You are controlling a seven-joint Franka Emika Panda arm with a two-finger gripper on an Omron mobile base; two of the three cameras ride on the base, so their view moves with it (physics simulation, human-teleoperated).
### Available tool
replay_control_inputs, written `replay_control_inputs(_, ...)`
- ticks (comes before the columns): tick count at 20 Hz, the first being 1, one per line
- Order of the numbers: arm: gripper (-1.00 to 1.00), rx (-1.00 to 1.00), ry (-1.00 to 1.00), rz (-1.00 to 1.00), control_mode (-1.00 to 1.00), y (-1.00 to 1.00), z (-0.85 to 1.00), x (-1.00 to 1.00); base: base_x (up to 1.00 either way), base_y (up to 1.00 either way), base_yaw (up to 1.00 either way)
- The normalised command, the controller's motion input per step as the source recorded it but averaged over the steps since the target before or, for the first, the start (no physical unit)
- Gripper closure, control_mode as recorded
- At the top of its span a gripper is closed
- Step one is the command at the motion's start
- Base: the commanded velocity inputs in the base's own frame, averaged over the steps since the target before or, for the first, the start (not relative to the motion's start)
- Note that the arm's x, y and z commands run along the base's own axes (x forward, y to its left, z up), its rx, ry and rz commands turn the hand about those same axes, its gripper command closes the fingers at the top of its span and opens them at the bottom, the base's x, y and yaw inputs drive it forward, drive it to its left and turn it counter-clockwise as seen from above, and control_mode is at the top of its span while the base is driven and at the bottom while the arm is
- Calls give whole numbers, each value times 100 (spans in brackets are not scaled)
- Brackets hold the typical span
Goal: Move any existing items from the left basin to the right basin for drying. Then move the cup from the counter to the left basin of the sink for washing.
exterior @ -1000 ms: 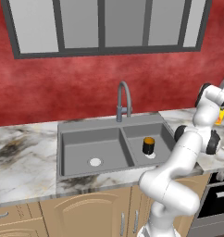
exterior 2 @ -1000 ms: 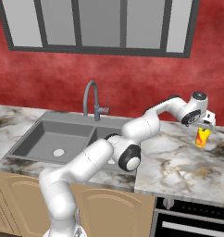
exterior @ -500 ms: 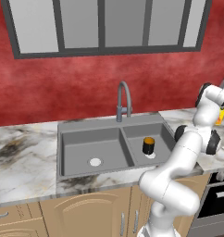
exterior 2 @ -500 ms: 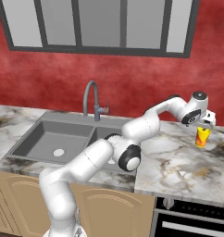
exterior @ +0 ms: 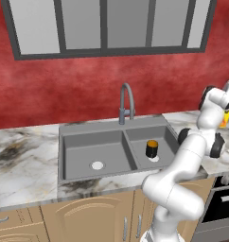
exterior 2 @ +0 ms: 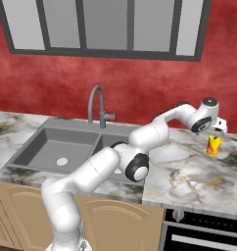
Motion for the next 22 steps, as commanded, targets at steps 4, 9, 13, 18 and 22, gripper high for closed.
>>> replay_control_inputs(4,-100,2,7,3,-100,0,-15,17,0,0,0)
replay_control_inputs(9,-100,2,5,3,-100,0,-13,14,0,0,0)
replay_control_inputs(13,-100,2,4,4,-100,0,-12,9,0,0,0)
replay_control_inputs(18,100,1,8,2,-100,0,-12,10,0,0,0)
replay_control_inputs(22,100,0,2,0,-100,0,-3,0,0,0,0)
